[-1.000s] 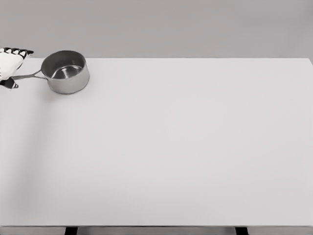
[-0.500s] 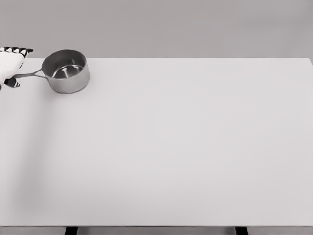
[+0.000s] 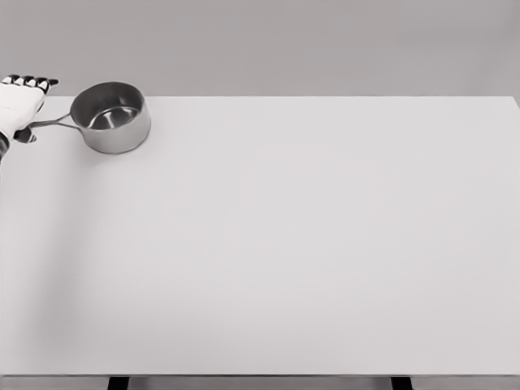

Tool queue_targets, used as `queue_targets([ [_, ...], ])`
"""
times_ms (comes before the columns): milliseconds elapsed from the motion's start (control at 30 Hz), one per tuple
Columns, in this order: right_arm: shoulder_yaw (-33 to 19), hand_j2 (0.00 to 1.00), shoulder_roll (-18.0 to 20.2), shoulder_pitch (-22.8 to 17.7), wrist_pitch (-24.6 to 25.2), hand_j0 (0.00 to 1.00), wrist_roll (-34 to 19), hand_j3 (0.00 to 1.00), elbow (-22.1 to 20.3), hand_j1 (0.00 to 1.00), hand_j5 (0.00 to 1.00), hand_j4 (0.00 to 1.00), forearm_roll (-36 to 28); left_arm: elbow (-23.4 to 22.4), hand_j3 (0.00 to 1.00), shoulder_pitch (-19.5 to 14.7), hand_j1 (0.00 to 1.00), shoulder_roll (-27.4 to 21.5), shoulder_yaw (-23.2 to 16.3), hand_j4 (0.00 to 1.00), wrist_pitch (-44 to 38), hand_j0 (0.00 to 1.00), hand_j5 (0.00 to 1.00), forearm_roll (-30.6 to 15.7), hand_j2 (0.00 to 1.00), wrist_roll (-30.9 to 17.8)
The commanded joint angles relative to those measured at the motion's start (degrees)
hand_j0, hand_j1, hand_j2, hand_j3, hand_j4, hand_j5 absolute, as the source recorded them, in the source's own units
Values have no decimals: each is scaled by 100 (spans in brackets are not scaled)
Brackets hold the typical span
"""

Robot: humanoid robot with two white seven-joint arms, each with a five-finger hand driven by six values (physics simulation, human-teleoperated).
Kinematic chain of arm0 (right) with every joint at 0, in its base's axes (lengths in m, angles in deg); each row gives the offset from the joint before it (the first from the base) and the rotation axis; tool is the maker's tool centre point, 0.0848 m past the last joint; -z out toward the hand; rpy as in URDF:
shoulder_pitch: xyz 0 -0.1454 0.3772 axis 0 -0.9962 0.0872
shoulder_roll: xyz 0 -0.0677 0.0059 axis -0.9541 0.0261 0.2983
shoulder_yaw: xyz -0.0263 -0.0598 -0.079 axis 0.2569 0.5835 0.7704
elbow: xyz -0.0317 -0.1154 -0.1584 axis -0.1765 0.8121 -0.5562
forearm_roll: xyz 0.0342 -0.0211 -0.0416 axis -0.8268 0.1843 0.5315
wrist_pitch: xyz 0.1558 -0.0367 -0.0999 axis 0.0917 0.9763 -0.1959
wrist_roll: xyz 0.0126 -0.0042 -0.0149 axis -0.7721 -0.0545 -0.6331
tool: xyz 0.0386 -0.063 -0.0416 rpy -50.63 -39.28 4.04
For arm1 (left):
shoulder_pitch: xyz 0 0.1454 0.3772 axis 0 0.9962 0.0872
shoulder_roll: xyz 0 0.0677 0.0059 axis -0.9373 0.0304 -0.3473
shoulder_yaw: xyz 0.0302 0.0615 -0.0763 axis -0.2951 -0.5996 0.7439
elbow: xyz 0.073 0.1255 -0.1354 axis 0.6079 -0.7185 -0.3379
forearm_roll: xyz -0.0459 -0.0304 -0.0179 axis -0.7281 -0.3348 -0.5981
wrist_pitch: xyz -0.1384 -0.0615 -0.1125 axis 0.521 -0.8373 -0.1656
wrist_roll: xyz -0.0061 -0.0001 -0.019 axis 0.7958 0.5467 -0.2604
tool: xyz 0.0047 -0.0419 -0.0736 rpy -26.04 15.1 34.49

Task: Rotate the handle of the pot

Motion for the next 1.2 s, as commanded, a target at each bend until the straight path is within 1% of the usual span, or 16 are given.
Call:
queue_targets([
  [0,1,100,1,0,-1,100,-2,100,2,100,100,100,-6,18,100,0,100,-96,10,100,241,100,100,-7,100,102],
  [67,1,100,1,0,-1,100,-2,100,2,100,100,100,-6,36,100,9,100,-210,28,100,609,100,100,-24,100,146],
  [100,1,100,1,0,-1,100,-2,100,-6,100,100,100,3,141,100,9,100,-272,37,100,786,100,100,-33,100,146],
  [200,1,100,1,0,-1,100,-2,100,2,100,100,100,-6,308,100,88,100,-465,37,100,961,100,100,-235,100,155],
  [400,1,100,1,0,-1,100,-2,100,2,100,100,100,3,308,100,105,100,-500,46,100,1568,100,100,-253,100,155],
  [533,1,100,1,0,-1,100,-2,100,-6,100,100,100,-6,326,100,211,100,-500,46,100,1717,100,100,-253,100,155],
  [567,1,100,1,0,-1,100,-2,100,-6,100,100,100,-6,352,100,220,100,-588,46,100,1893,100,100,-262,100,155],
  [667,1,100,1,0,-10,100,-2,100,2,100,100,100,3,677,100,343,100,-1001,46,100,2297,100,100,-630,100,155],
  [767,1,100,1,0,-1,100,-2,100,2,100,100,100,3,915,100,396,100,-1335,63,100,3009,100,100,-885,100,251],
  [800,1,100,1,0,-1,100,-2,100,2,100,100,100,-6,1055,100,396,100,-1546,63,100,3580,100,100,-1000,100,339],
  [833,1,100,1,0,-1,100,-2,100,2,100,100,100,-6,1178,100,396,100,-1678,63,100,3680,100,100,-1061,100,339],
  [867,1,100,1,0,-1,100,-2,100,2,100,100,100,-6,1310,100,378,100,-1801,72,100,3680,100,100,-1289,100,339],
  [900,1,100,1,0,-1,100,-2,100,2,100,100,100,-6,1389,100,352,100,-1801,72,100,3680,100,100,-1571,100,322],
  [933,1,100,1,0,-1,100,-2,100,2,100,100,100,-6,1512,100,334,100,-1792,72,100,3680,100,100,-1641,100,304],
  [1067,1,100,1,0,-1,100,-2,100,2,100,100,100,3,3066,100,351,100,-1810,72,100,3680,100,100,-1650,100,286],
  [1167,1,100,1,0,-1,100,-2,100,2,100,100,100,-6,3621,100,413,100,-1792,-7,100,3680,100,100,-1659,100,172],
])
